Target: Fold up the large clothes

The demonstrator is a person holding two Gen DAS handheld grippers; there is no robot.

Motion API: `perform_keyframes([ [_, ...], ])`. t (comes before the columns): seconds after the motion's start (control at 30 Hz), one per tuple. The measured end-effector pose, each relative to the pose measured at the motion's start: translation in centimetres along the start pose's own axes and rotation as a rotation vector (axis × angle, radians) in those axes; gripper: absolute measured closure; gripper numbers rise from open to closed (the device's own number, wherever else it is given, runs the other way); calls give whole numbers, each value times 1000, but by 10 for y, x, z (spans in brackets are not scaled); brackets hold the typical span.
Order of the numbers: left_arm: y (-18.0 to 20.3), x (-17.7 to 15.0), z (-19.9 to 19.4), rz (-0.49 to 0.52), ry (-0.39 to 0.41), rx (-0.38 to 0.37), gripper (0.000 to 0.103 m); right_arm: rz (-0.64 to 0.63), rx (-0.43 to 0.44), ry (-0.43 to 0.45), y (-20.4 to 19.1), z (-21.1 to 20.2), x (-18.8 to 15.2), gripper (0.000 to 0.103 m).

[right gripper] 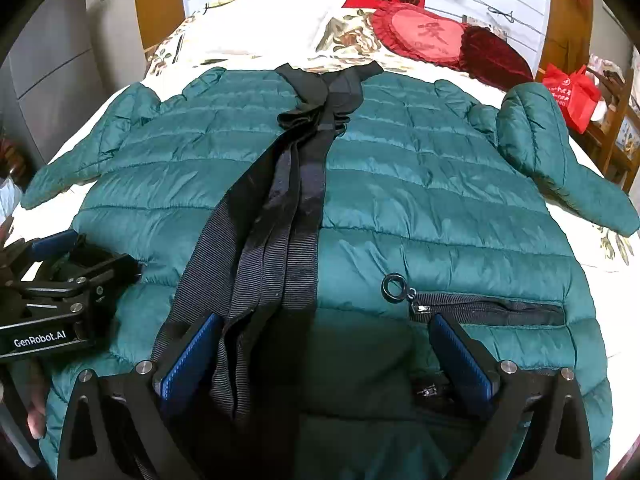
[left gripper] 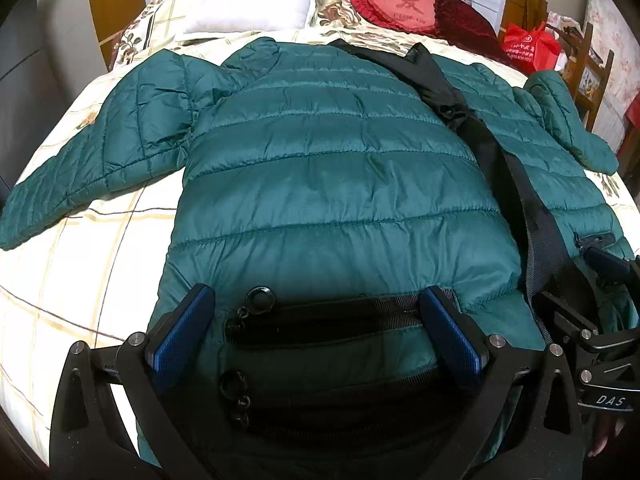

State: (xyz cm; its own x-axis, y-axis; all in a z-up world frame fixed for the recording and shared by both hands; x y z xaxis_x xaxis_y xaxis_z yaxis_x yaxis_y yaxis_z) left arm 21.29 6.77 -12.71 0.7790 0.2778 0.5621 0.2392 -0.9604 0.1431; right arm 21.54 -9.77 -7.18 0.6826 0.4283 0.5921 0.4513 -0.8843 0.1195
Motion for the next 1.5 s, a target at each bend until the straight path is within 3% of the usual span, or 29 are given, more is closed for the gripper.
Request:
perform_keyframes([
  [1.5, 3, -1, 0, 12, 8, -6, 0, -20, 4, 15, -2, -2, -2, 0],
])
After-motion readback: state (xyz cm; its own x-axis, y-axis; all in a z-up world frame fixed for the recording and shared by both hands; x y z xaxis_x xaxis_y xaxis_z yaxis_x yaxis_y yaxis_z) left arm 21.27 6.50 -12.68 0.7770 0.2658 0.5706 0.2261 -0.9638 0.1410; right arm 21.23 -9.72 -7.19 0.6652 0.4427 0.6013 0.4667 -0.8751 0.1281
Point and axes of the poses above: each gripper's, at about its wrist camera, not at the fingertips, and z roughly the way its jaws point, y to its right, x to its top, the point moved 8 cm from there along z, roughly the way its jaws point, and after that the axes turned 13 degrees about -z, right-handed, at the moved point
